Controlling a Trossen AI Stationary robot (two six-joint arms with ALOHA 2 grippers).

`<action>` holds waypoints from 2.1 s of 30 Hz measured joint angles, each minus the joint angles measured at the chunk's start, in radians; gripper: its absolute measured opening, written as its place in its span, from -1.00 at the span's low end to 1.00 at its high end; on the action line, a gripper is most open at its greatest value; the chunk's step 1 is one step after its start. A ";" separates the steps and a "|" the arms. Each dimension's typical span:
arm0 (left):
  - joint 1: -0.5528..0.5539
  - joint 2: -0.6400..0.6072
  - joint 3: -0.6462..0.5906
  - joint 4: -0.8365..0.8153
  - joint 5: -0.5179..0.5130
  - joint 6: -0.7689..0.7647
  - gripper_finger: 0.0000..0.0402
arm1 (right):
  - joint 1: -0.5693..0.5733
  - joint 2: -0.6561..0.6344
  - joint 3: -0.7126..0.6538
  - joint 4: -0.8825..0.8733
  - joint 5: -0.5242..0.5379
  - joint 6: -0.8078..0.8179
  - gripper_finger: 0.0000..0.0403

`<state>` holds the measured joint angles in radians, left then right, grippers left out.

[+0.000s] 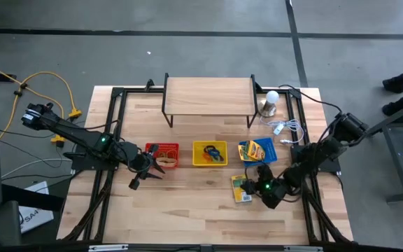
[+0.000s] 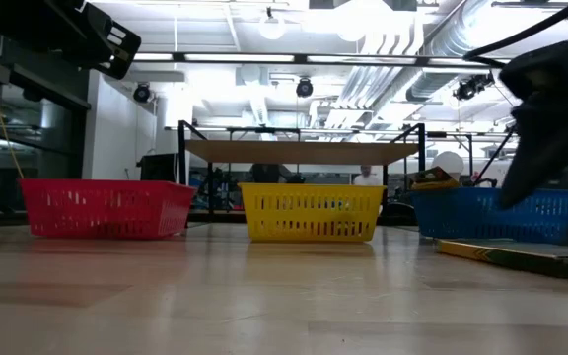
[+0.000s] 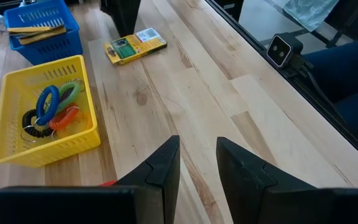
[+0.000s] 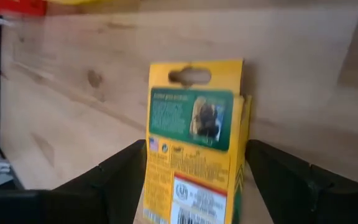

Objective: Pick & Place Office Desk Supplies
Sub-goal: Put the box of crayons into the blue bin

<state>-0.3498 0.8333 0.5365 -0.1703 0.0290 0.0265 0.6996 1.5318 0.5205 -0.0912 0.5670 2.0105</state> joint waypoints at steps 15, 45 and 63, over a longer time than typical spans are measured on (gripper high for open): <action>0.000 0.000 0.000 0.000 0.000 0.000 -0.50 | -0.085 -0.002 0.002 -0.105 0.029 -0.114 0.35; 0.000 0.000 0.000 0.000 0.000 0.000 -0.50 | -0.152 -0.001 0.000 0.163 -0.175 -0.224 0.35; 0.000 0.000 0.000 0.000 0.000 0.000 -0.50 | -0.150 -0.002 0.002 0.180 -0.263 -0.235 0.35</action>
<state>-0.3500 0.8334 0.5365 -0.1703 0.0288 0.0266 0.5495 1.5295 0.5228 0.0887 0.3042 1.7756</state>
